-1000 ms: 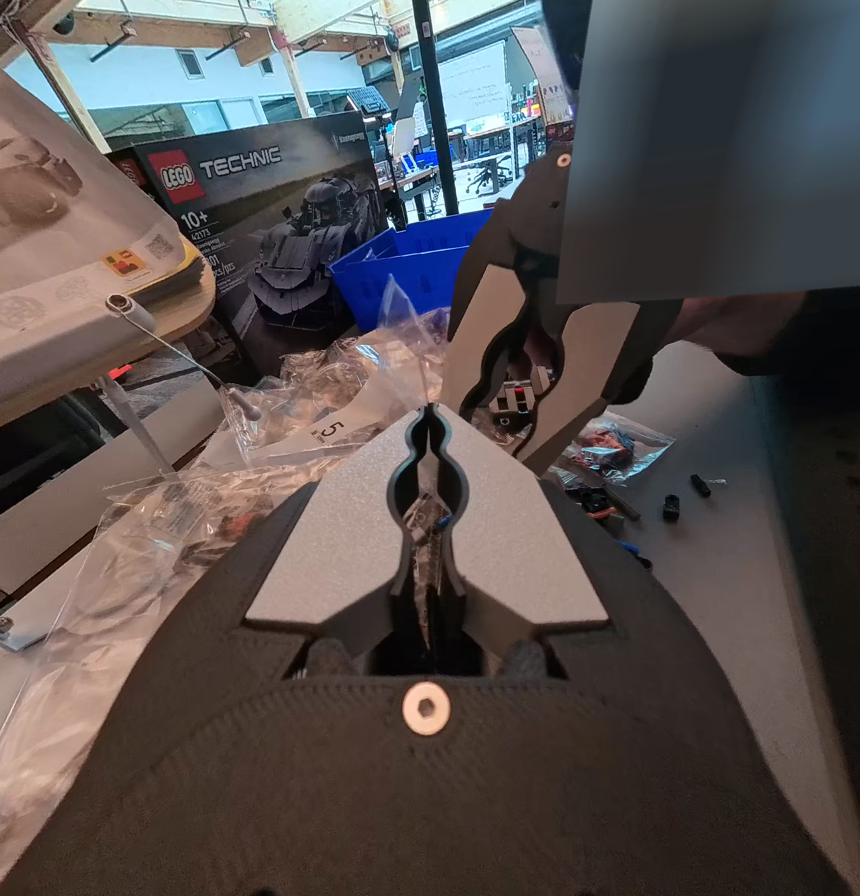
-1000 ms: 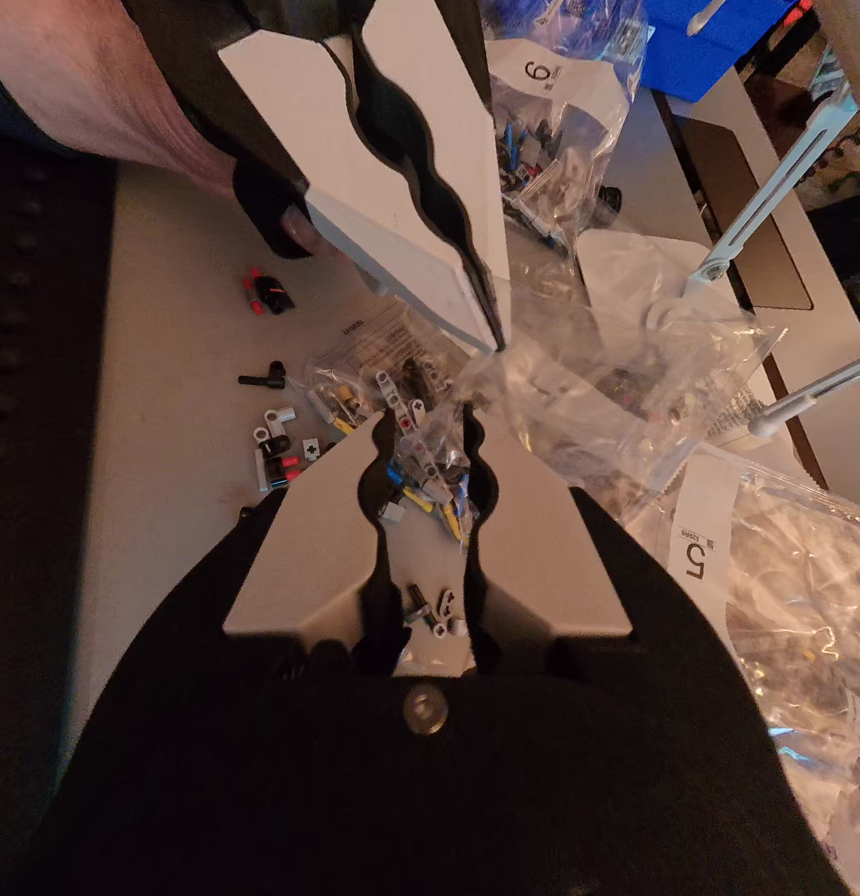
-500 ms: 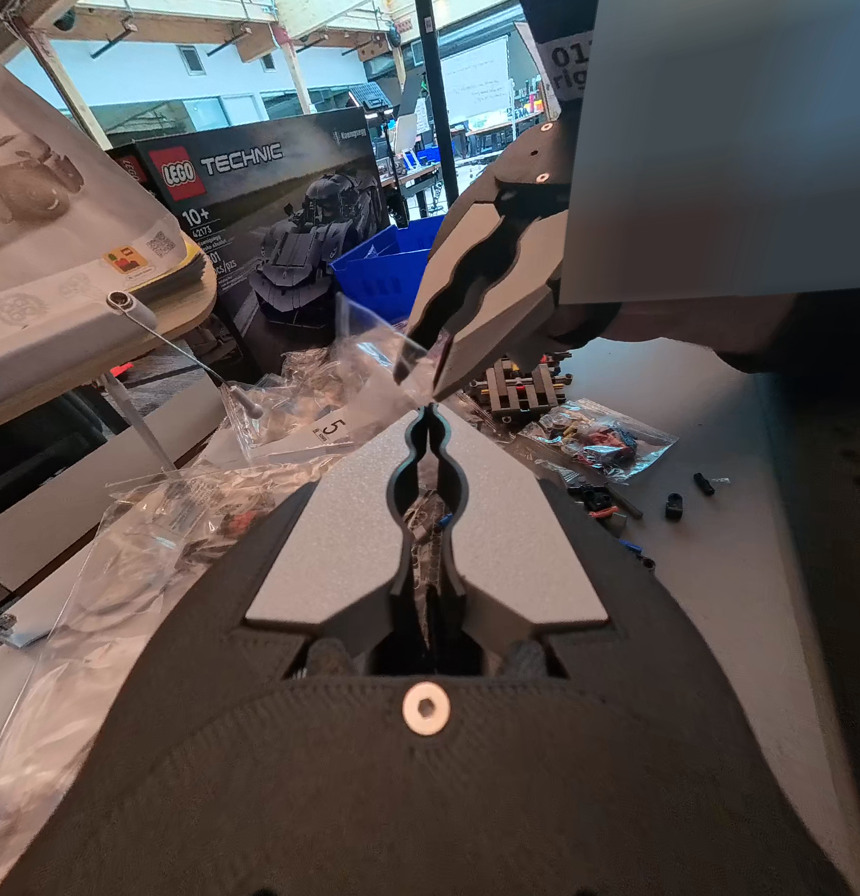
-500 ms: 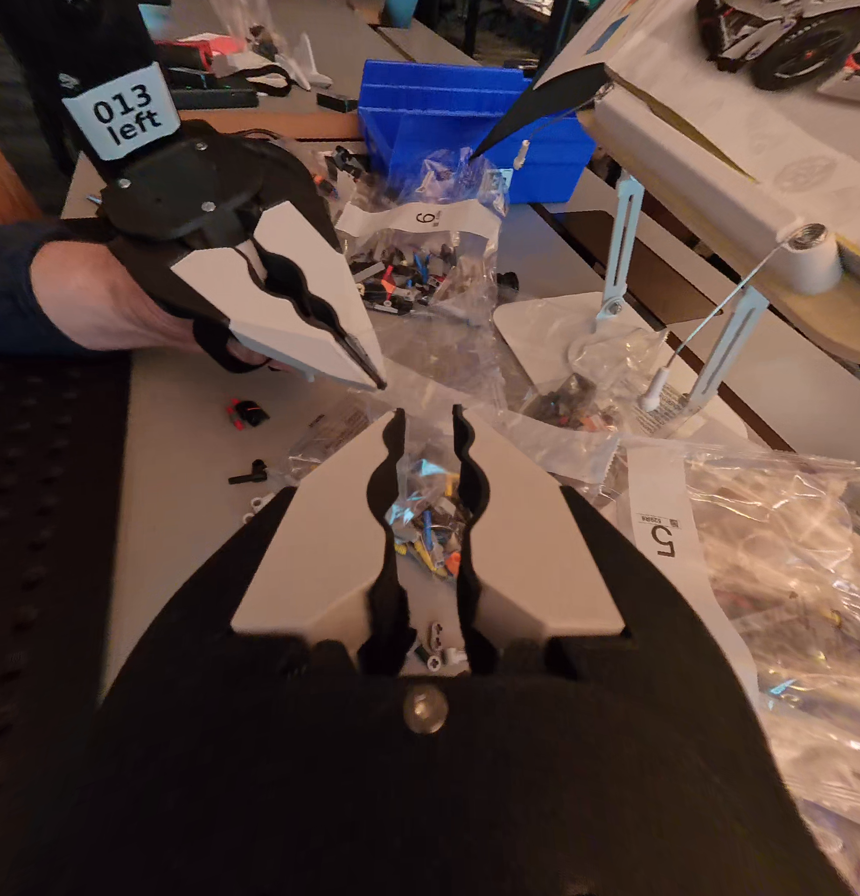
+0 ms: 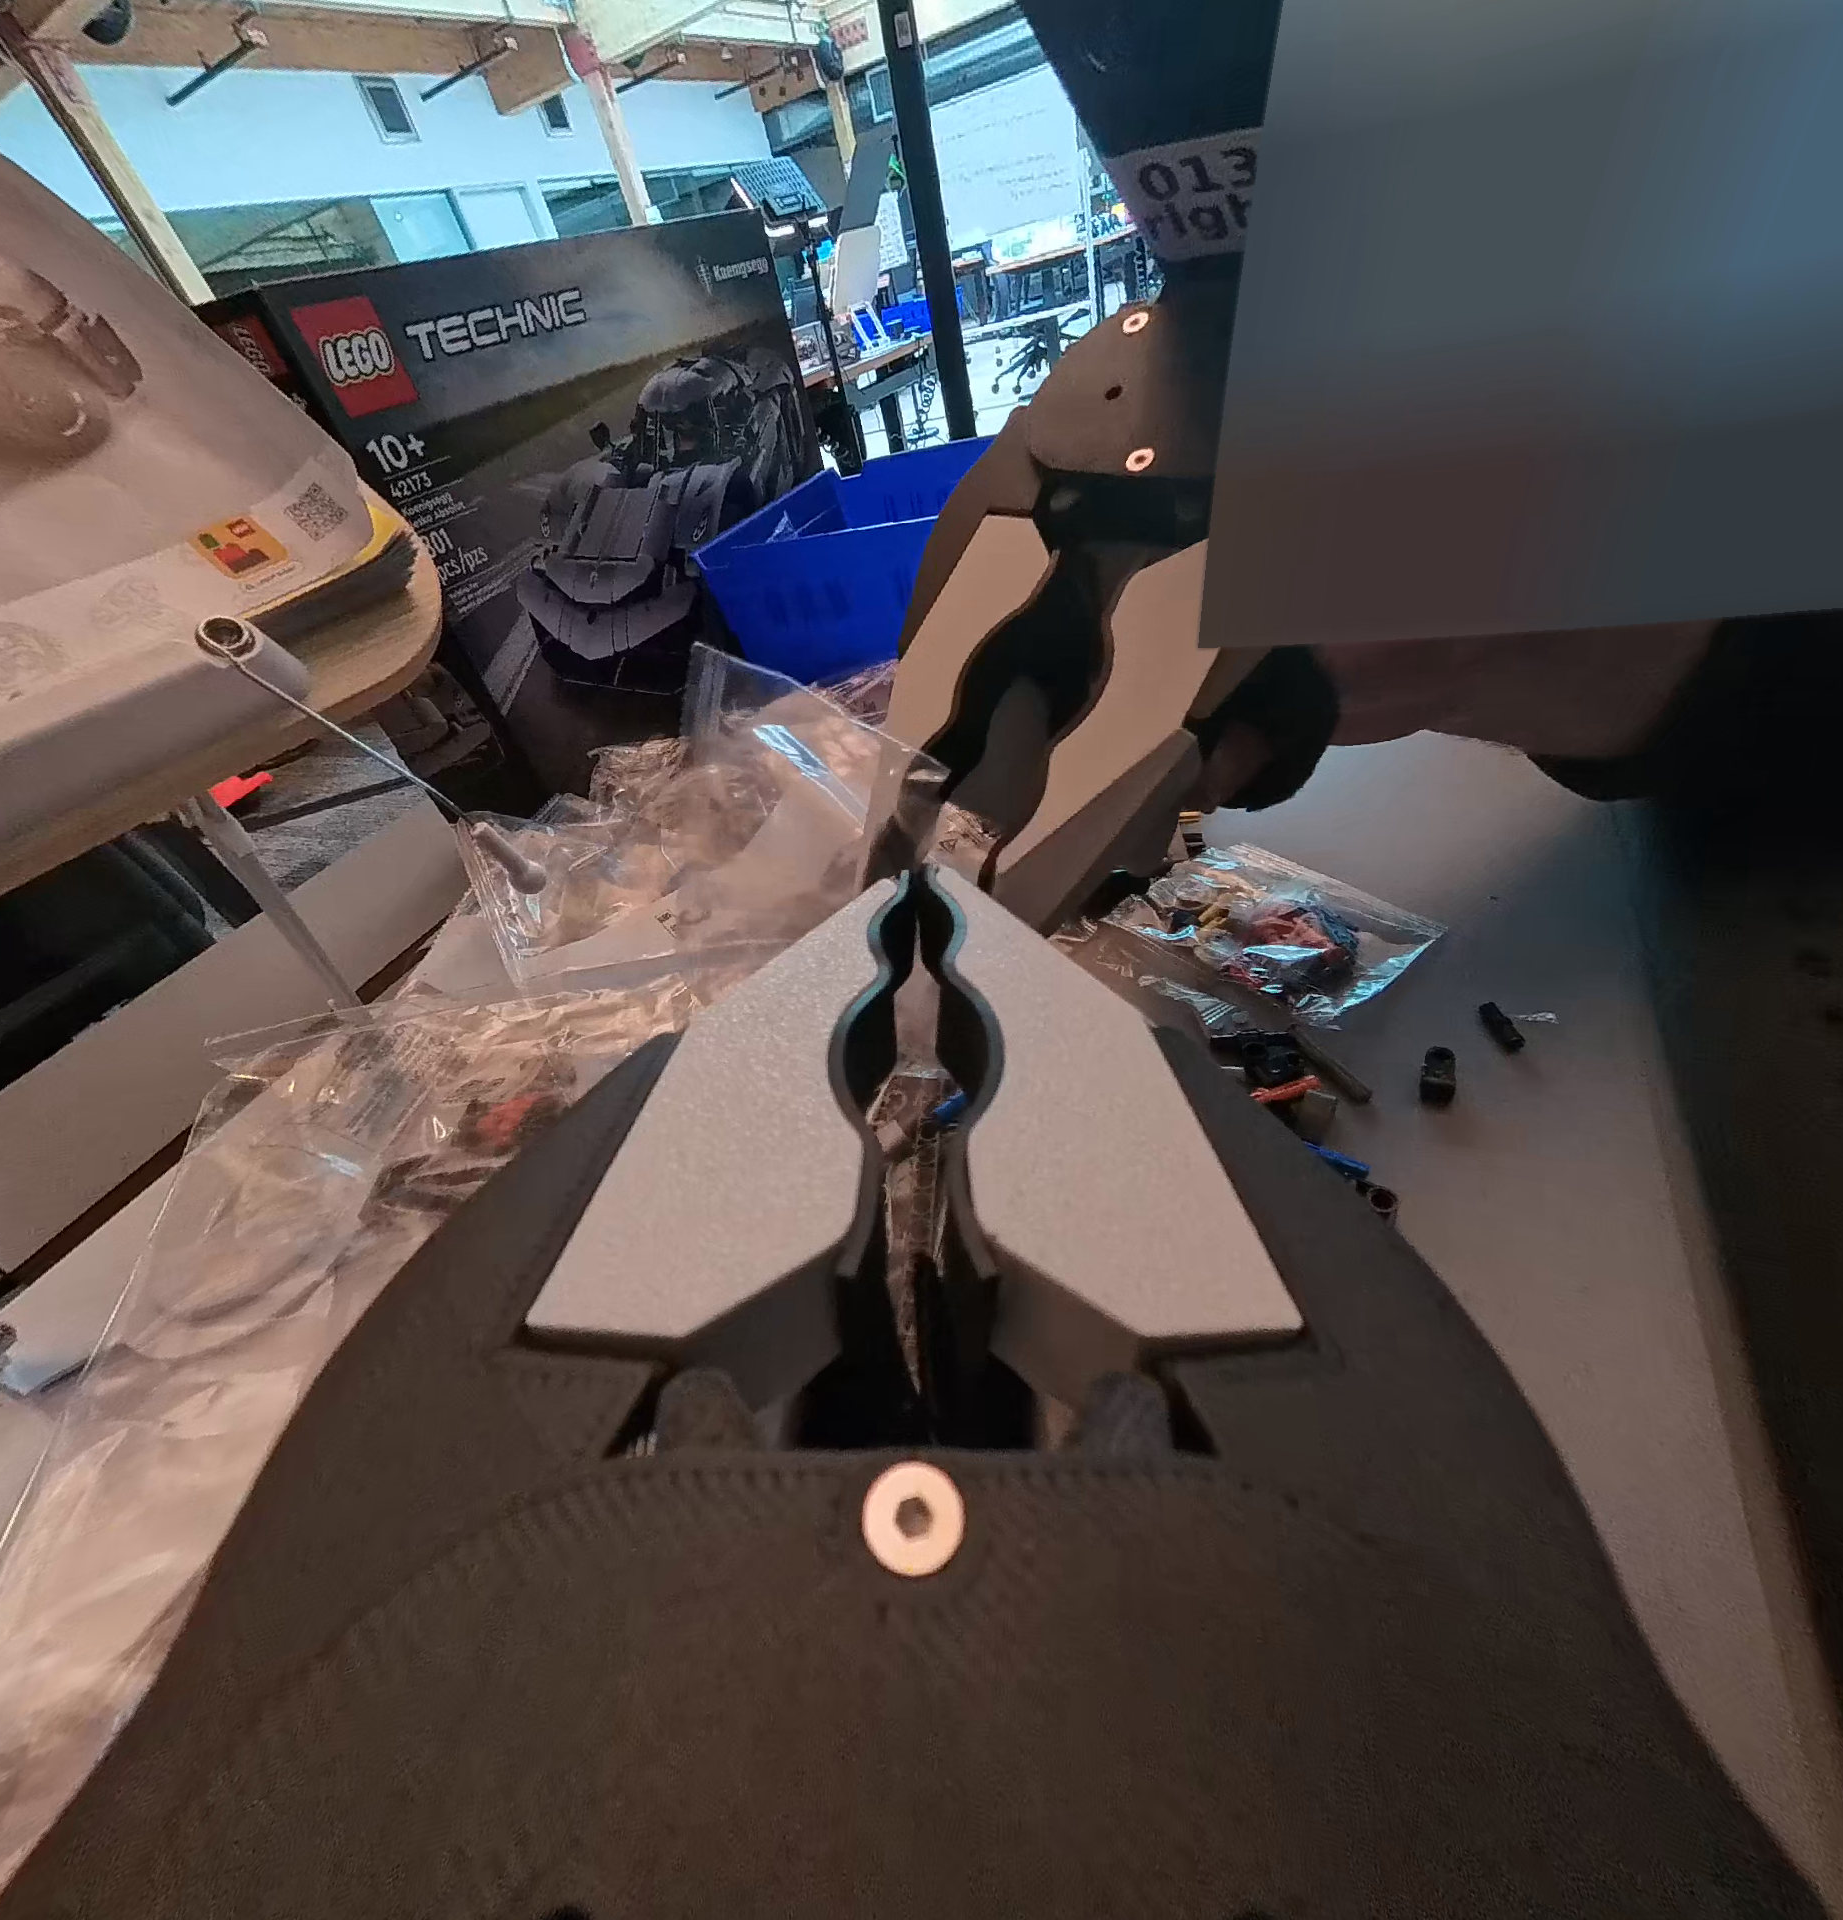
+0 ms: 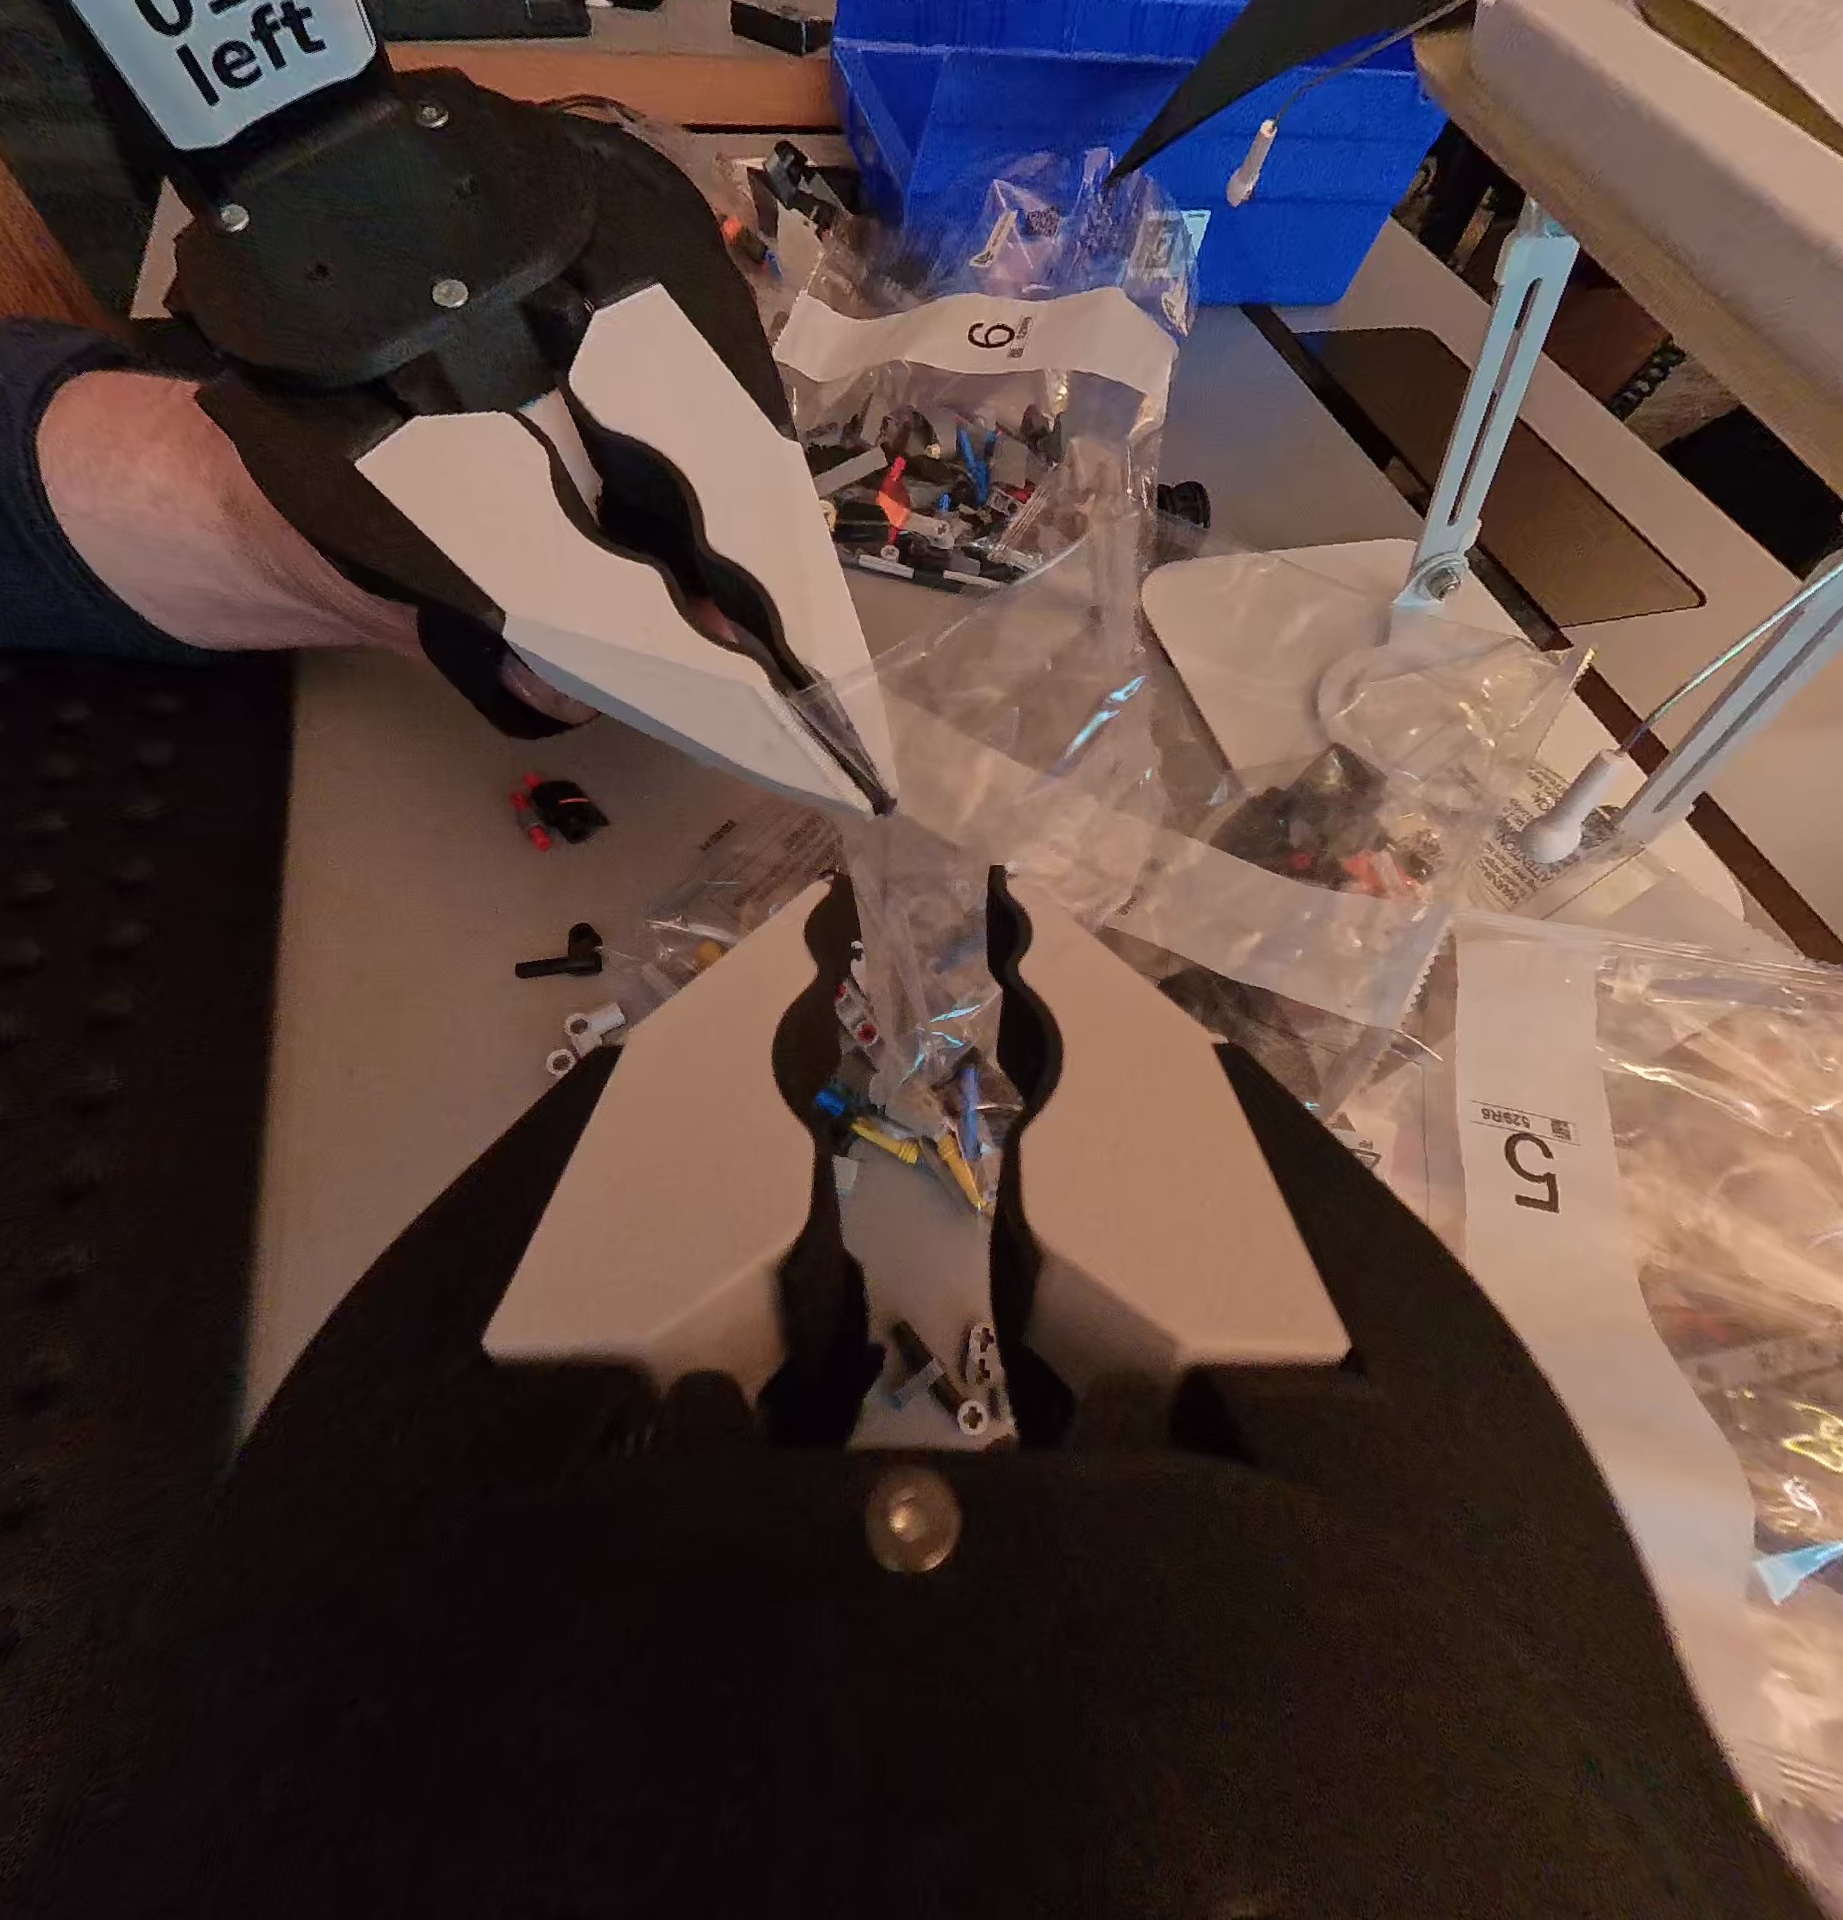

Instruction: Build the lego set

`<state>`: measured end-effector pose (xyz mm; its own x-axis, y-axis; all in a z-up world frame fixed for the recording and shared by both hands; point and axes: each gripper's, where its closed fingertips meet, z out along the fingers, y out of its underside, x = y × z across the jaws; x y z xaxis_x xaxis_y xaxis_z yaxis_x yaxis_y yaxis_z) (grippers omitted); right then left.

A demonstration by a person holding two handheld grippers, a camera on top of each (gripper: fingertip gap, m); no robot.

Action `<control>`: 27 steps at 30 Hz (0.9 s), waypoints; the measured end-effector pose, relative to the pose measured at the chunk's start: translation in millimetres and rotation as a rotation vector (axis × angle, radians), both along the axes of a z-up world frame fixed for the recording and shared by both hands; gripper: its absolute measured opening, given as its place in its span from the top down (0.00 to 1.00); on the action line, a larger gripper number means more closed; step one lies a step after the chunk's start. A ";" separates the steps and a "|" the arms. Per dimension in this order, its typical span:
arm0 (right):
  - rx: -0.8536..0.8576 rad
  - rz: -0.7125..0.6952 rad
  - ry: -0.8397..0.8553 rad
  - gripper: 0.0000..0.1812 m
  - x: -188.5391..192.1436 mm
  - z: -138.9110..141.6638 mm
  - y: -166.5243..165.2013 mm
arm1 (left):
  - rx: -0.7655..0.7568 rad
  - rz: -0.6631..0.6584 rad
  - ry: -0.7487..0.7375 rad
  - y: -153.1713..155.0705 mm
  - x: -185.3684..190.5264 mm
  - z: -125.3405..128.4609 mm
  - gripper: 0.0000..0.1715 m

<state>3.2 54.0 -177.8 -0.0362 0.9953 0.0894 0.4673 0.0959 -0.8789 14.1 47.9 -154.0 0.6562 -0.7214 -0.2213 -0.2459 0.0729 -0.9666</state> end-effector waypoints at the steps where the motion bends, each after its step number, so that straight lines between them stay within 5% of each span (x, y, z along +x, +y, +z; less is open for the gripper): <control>1: -0.006 0.000 0.005 0.87 0.2 0.7 0.1 | -0.001 -0.001 0.001 -0.1 0.4 -0.3 1.00; 27: -0.015 0.003 -0.038 0.89 -0.4 -6.8 -1.7 | -0.004 -0.005 0.012 0.0 2.7 -3.2 1.00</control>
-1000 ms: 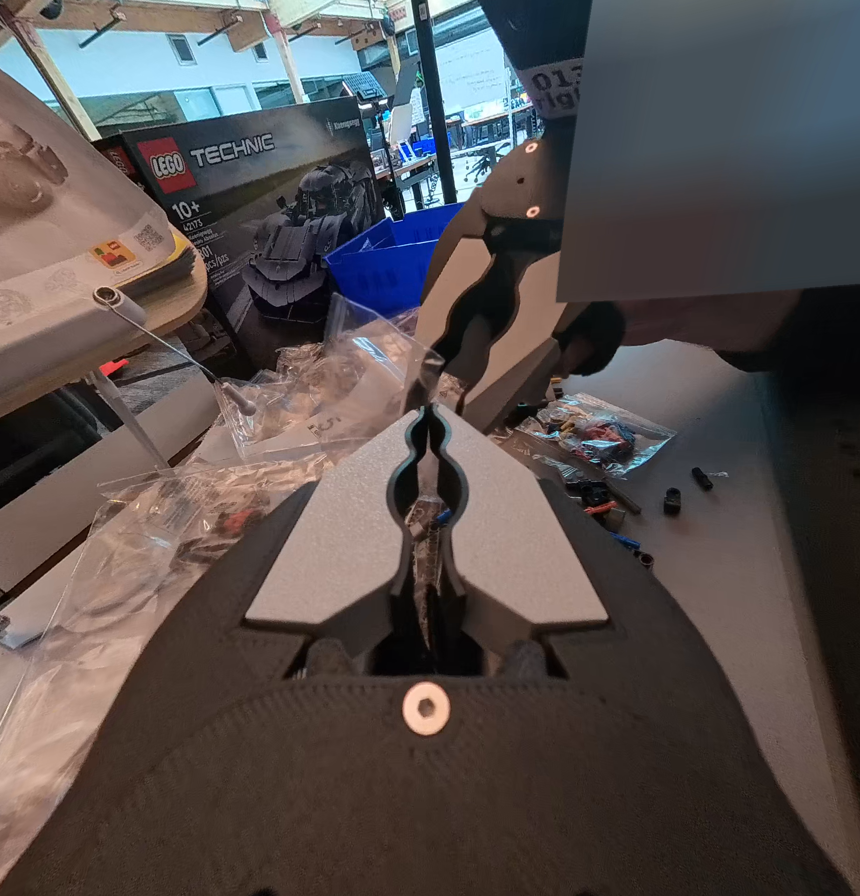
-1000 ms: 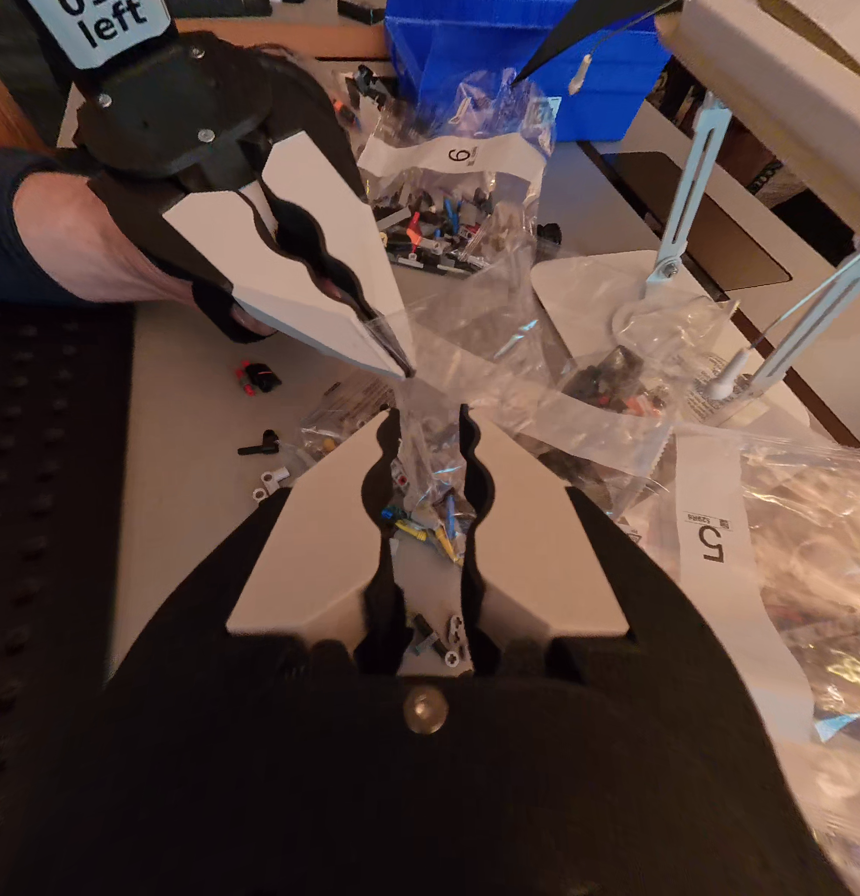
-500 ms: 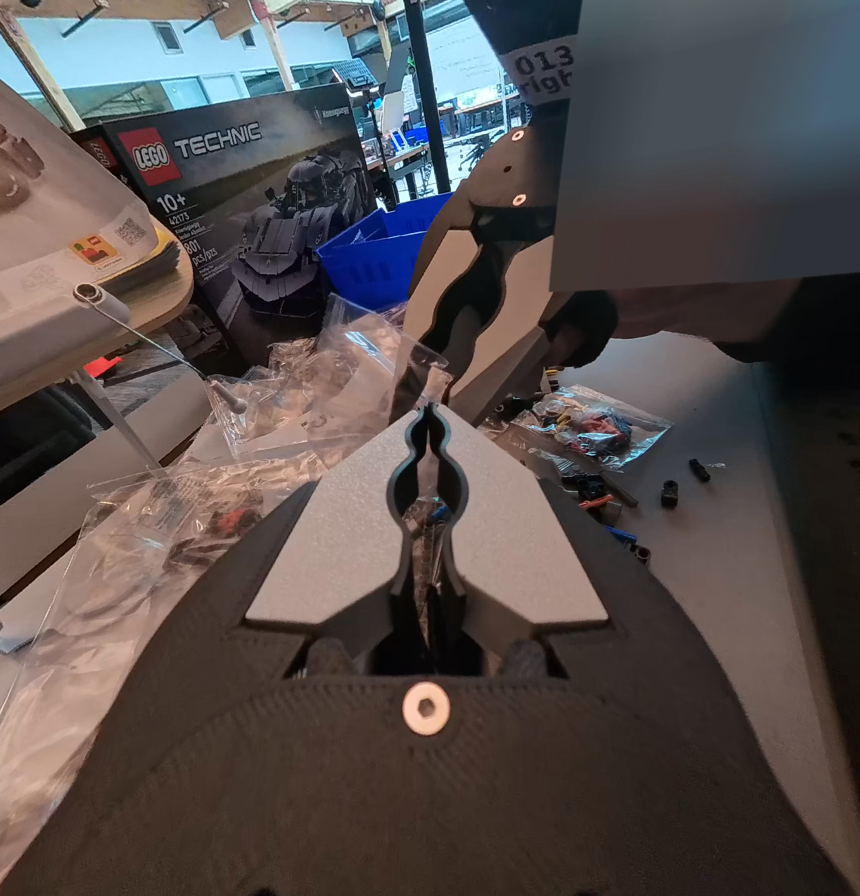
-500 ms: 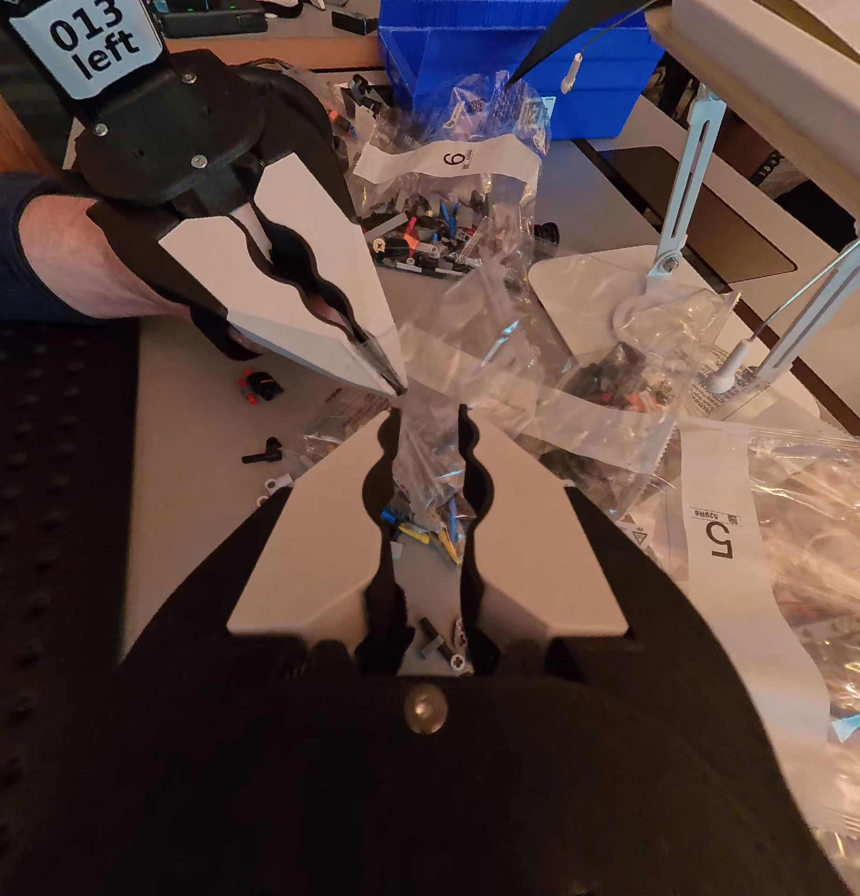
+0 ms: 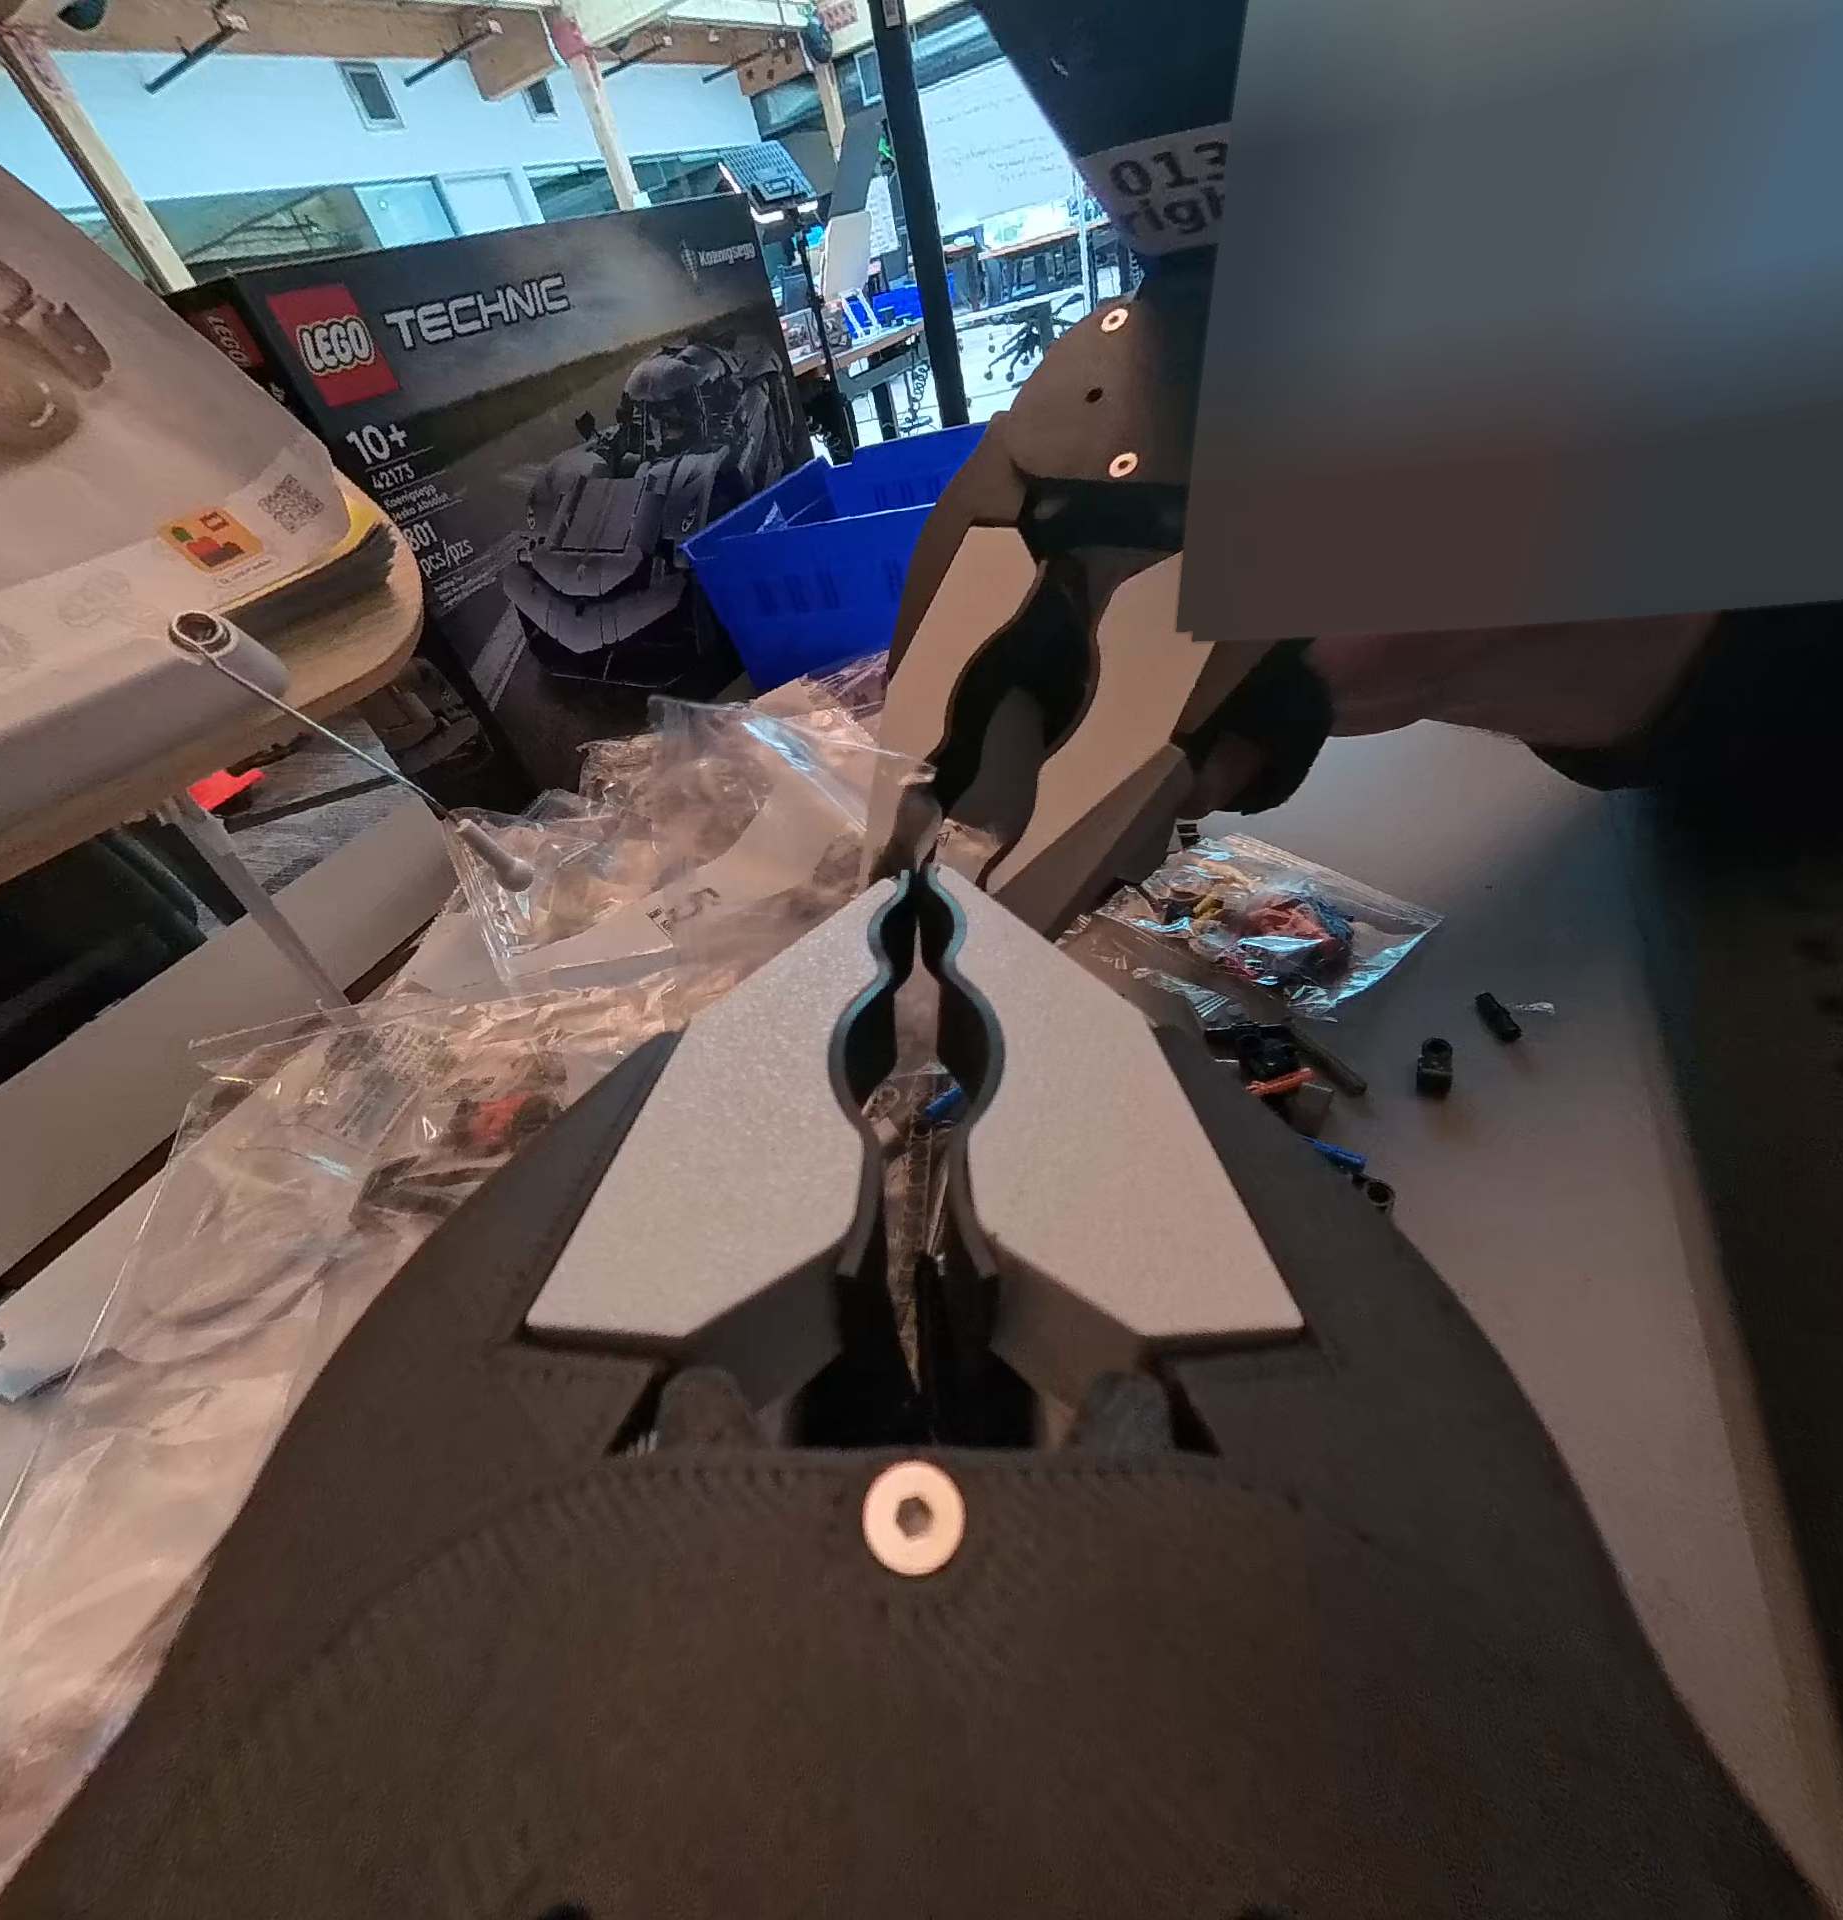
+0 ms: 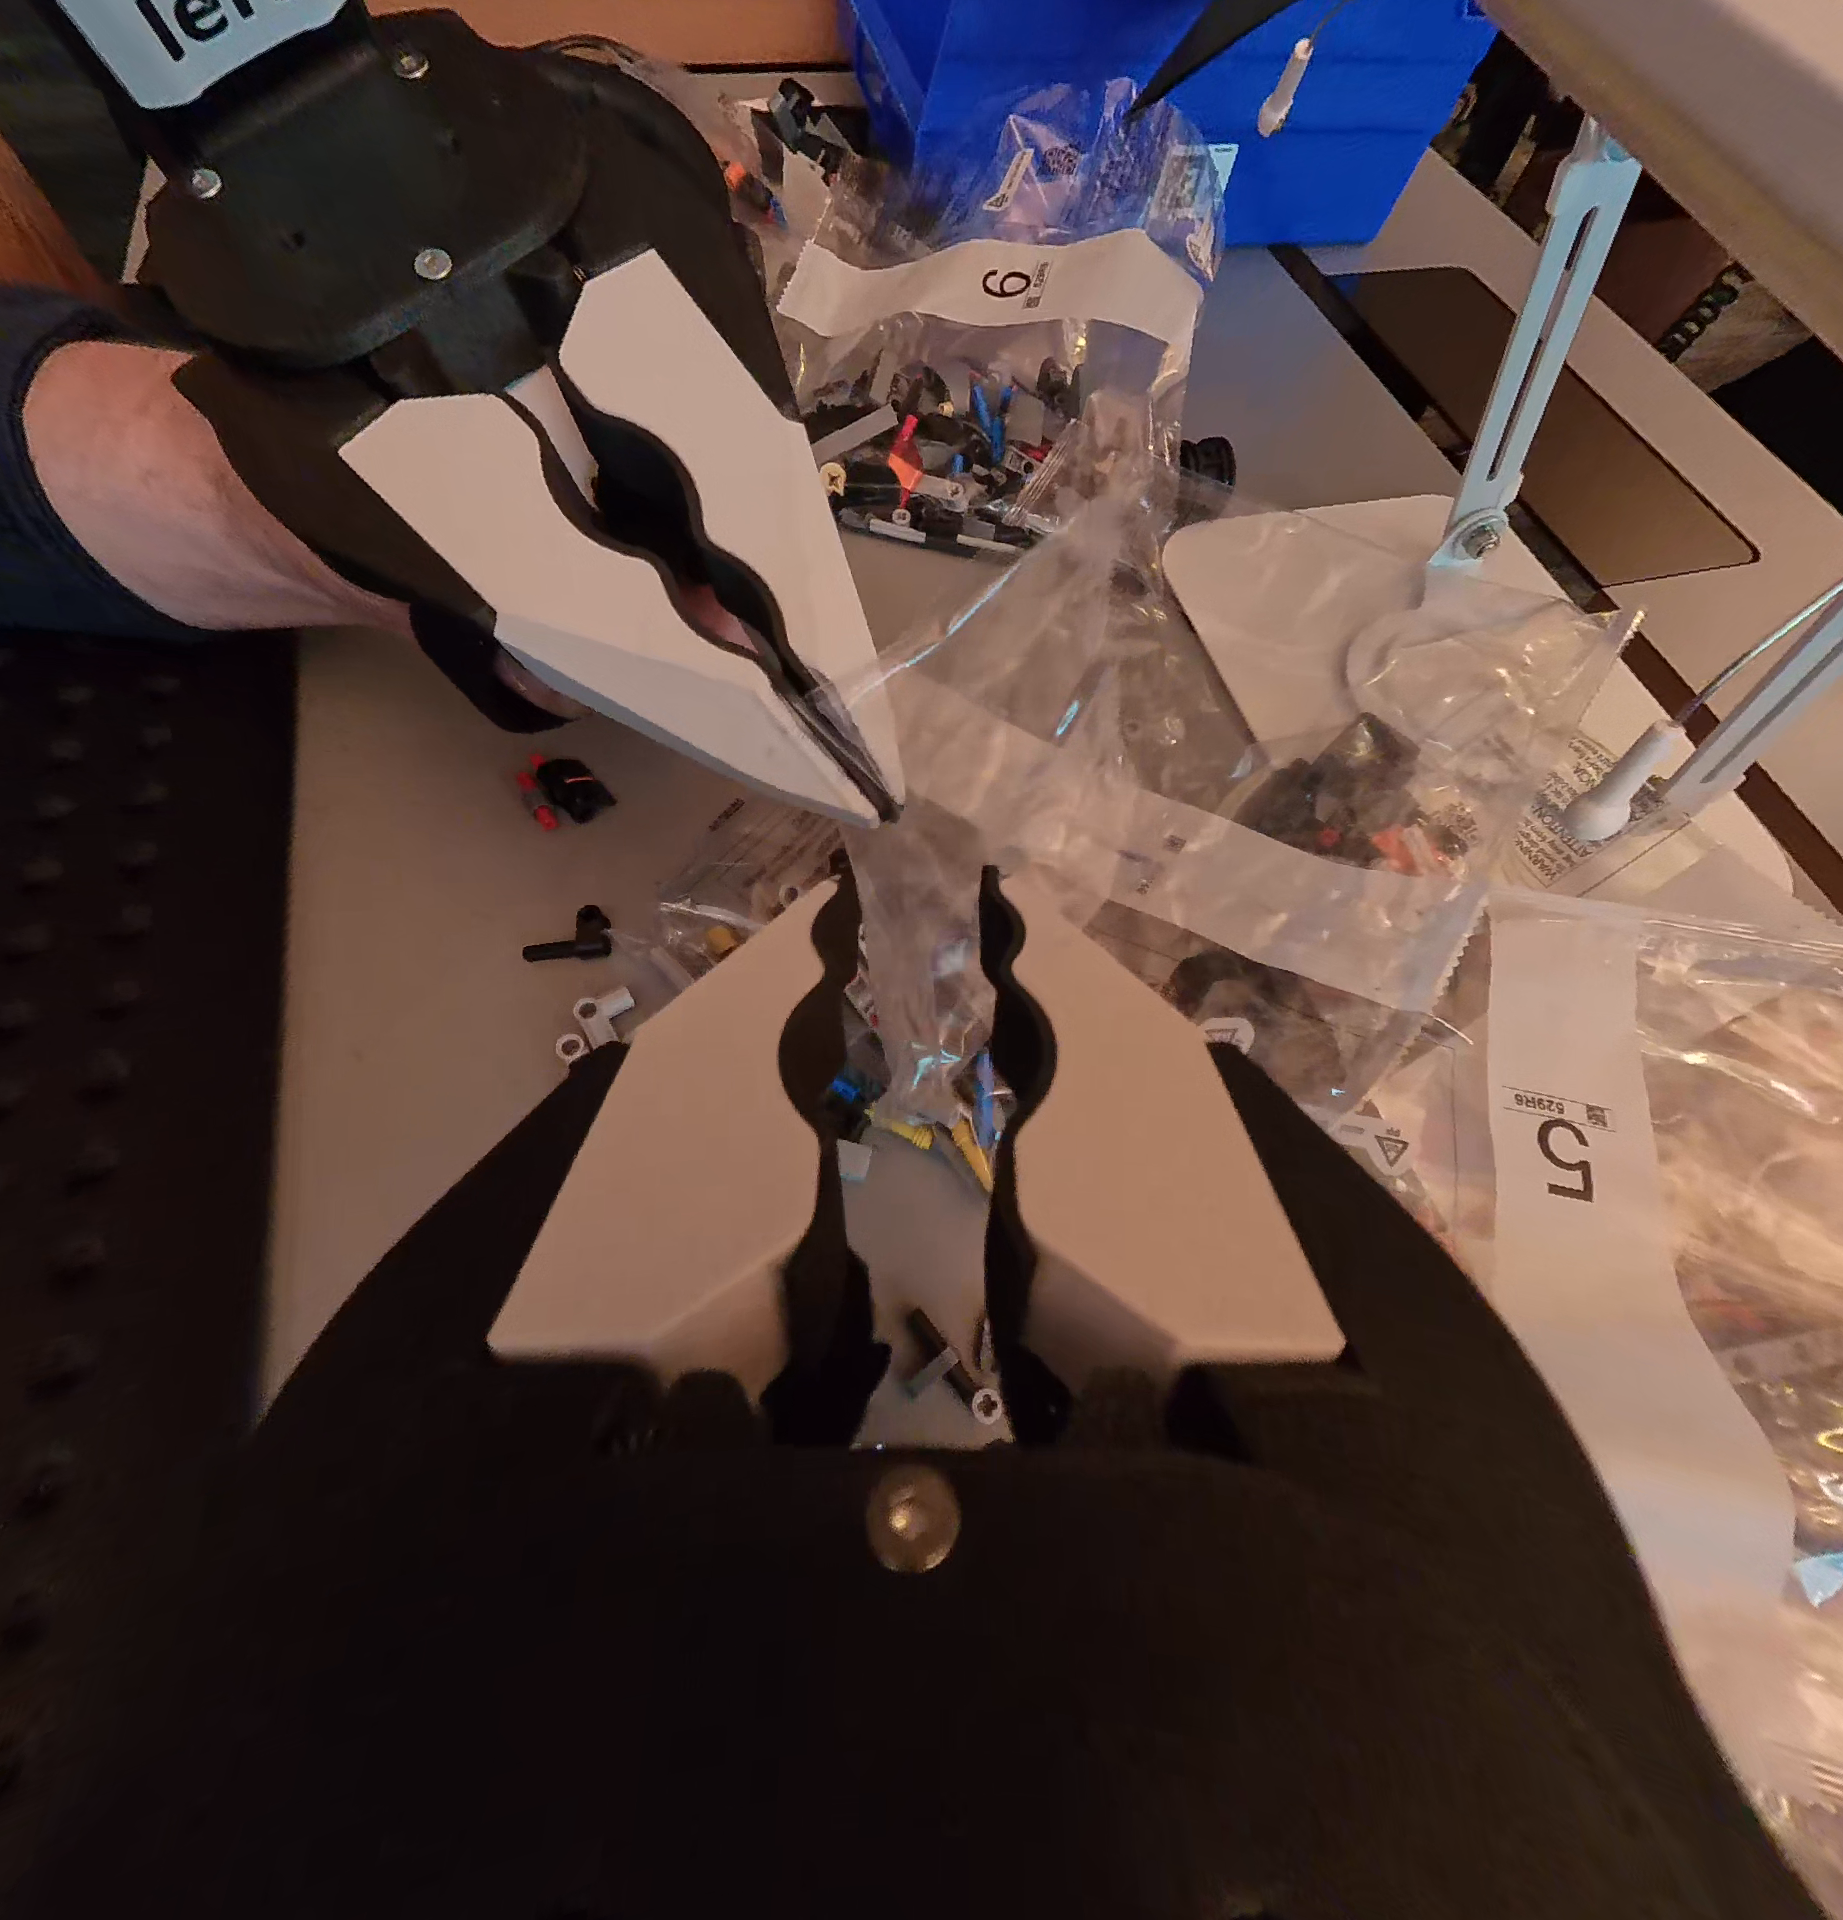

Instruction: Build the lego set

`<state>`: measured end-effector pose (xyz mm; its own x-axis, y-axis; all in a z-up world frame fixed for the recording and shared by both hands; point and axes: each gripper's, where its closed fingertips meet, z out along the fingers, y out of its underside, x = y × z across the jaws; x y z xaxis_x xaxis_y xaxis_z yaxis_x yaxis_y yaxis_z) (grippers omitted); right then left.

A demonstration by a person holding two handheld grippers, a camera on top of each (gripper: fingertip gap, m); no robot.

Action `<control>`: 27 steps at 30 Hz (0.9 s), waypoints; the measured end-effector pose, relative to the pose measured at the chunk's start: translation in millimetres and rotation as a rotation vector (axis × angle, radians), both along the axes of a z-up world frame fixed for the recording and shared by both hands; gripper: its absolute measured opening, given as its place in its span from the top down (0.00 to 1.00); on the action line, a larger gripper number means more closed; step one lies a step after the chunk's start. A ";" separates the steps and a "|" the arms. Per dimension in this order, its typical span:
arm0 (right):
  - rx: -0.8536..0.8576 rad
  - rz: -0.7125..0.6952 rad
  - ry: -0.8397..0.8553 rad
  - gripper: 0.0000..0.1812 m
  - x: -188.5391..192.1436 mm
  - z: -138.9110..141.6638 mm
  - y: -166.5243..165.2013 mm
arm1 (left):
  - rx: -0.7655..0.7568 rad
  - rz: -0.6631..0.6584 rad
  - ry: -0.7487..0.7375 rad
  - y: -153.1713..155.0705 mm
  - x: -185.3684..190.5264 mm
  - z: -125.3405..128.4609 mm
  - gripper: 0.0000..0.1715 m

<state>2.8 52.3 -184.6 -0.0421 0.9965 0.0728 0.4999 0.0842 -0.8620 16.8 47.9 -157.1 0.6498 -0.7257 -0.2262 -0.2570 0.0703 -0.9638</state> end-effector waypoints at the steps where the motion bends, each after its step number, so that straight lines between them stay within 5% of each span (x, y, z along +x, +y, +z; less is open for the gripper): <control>1: 0.001 0.000 0.000 0.89 0.1 0.0 0.1 | 0.001 0.000 0.000 0.1 0.0 0.1 1.00; 27: 0.006 0.000 0.002 0.94 1.9 2.2 0.0 | 0.004 0.008 -0.014 1.3 -2.1 2.3 1.00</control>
